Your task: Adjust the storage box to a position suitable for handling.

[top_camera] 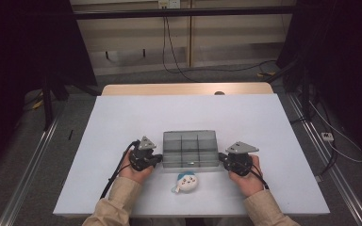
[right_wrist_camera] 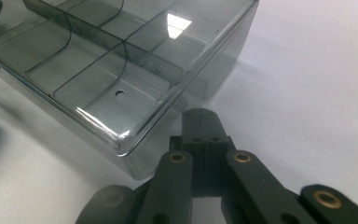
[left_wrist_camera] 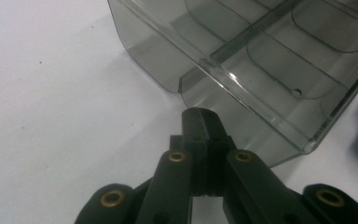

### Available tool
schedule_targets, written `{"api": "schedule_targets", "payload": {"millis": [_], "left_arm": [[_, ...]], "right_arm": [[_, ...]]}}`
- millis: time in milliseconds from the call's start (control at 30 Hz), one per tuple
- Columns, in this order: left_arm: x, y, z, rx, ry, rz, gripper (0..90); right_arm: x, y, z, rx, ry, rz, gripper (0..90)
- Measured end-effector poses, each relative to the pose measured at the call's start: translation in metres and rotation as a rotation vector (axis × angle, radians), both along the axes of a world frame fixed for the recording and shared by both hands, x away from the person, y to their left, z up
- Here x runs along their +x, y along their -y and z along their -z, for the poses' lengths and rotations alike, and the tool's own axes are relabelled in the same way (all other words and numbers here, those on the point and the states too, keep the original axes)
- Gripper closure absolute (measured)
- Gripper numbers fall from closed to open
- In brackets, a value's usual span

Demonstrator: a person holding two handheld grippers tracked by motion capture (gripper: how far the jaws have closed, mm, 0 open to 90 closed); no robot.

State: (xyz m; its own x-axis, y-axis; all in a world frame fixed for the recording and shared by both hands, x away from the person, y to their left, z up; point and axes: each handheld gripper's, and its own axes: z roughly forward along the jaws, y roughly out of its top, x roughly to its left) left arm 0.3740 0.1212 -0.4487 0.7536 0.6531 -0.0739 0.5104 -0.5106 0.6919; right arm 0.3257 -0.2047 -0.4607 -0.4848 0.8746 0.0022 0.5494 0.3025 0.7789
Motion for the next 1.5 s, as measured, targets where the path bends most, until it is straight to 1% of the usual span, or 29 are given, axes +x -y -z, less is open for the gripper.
{"api": "schedule_targets", "payload": {"millis": [133, 300, 367, 433, 500, 567, 633, 667, 700, 800, 867, 1167, 1200, 1300, 1500], "left_arm": [[-0.0020, -0.0008, -0.0004, -0.001, -0.008, 0.003, 90.0], [-0.0040, -0.0003, -0.0006, 0.004, 0.003, 0.004, 90.0], [-0.0045, 0.0000, -0.0006, 0.005, 0.007, -0.001, 90.0], [-0.0048, -0.0001, -0.0011, 0.008, 0.002, 0.006, 90.0], [-0.0054, 0.0001, -0.0007, 0.004, 0.002, 0.001, 90.0], [-0.0060, 0.0002, -0.0012, 0.014, 0.005, 0.002, 90.0], [-0.0065, 0.0001, -0.0015, 0.018, 0.006, 0.005, 90.0], [-0.0075, 0.0007, -0.0014, 0.023, 0.017, -0.004, 90.0], [-0.0074, 0.0005, -0.0014, 0.017, 0.014, 0.004, 90.0], [-0.0076, -0.0001, -0.0021, 0.021, 0.012, 0.014, 90.0], [-0.0078, -0.0002, -0.0018, 0.020, 0.011, 0.012, 90.0], [-0.0077, -0.0005, -0.0013, 0.016, 0.016, 0.016, 90.0], [-0.0077, -0.0008, -0.0014, 0.016, 0.009, 0.015, 90.0], [-0.0077, -0.0008, -0.0012, 0.011, 0.009, 0.016, 90.0], [-0.0077, -0.0013, -0.0017, 0.016, 0.007, 0.019, 90.0]], "right_arm": [[-0.0007, 0.0006, 0.0000, 0.000, 0.000, -0.001, 90.0], [-0.0024, 0.0004, -0.0003, 0.007, 0.001, -0.001, 90.0], [-0.0036, 0.0002, -0.0006, 0.003, 0.003, -0.002, 90.0], [-0.0045, 0.0003, -0.0006, 0.003, 0.004, -0.003, 90.0], [-0.0057, 0.0000, -0.0012, 0.005, 0.004, -0.005, 90.0], [-0.0070, 0.0004, -0.0020, 0.015, 0.005, -0.003, 90.0], [-0.0080, 0.0000, -0.0027, 0.013, 0.012, -0.008, 90.0], [-0.0084, 0.0001, -0.0029, 0.013, 0.011, -0.006, 90.0], [-0.0083, 0.0001, -0.0025, 0.013, 0.011, -0.007, 90.0], [-0.0086, 0.0005, -0.0006, 0.010, -0.001, -0.005, 90.0], [-0.0090, 0.0002, -0.0006, 0.005, 0.002, -0.010, 90.0], [-0.0095, 0.0010, -0.0005, 0.015, 0.000, -0.011, 90.0], [-0.0095, 0.0012, -0.0005, 0.016, 0.000, -0.013, 90.0], [-0.0095, 0.0015, -0.0005, 0.020, 0.000, -0.013, 90.0], [-0.0095, 0.0016, -0.0004, 0.022, -0.001, -0.015, 90.0]]}}
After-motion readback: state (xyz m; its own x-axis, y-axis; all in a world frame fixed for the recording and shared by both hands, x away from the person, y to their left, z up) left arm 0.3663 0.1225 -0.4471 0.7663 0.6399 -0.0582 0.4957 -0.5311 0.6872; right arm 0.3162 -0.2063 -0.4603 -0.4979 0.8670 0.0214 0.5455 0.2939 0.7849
